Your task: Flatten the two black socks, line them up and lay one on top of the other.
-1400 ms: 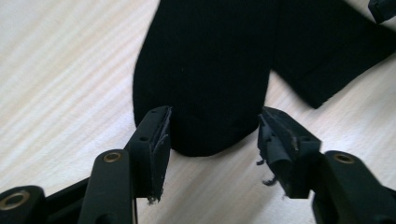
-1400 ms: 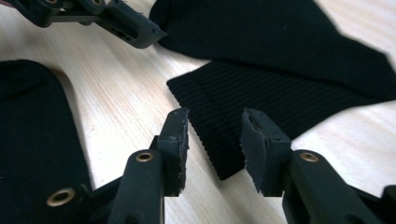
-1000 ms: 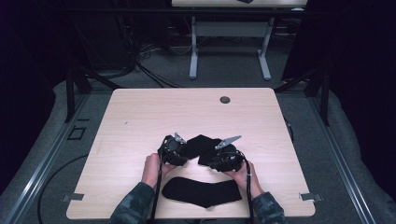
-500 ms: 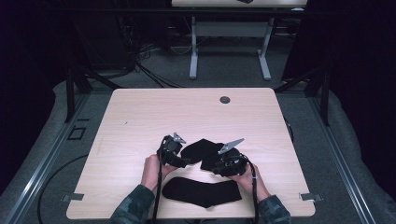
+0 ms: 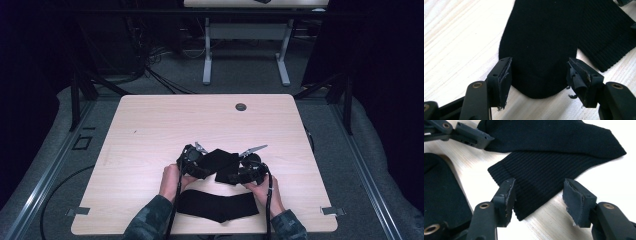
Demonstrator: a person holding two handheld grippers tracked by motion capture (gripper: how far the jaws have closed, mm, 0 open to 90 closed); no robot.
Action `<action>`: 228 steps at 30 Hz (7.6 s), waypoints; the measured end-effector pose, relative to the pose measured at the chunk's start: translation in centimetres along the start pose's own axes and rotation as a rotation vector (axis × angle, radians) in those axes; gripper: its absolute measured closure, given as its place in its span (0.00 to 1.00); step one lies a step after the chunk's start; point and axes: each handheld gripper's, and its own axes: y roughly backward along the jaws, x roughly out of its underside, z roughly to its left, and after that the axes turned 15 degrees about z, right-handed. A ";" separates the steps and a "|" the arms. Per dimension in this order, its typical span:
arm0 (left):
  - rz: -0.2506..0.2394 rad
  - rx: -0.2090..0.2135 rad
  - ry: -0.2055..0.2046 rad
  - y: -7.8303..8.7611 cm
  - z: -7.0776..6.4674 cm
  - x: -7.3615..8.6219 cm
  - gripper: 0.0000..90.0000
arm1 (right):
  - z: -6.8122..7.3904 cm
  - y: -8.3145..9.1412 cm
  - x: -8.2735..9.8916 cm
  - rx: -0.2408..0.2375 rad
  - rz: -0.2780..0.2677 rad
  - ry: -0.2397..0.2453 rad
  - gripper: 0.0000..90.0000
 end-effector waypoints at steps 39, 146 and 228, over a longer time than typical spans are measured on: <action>-0.024 0.033 -0.018 1.0 0.0 0.7 0.90 | -0.7 0.1 0.2 0.021 -0.025 -0.011 1.00; -0.007 -0.021 0.066 1.0 2.5 1.9 0.16 | -4.4 2.3 2.7 0.238 -0.009 0.031 0.26; 0.062 -0.029 0.073 0.6 3.6 4.6 0.12 | -4.5 1.0 3.1 0.229 0.009 0.045 0.00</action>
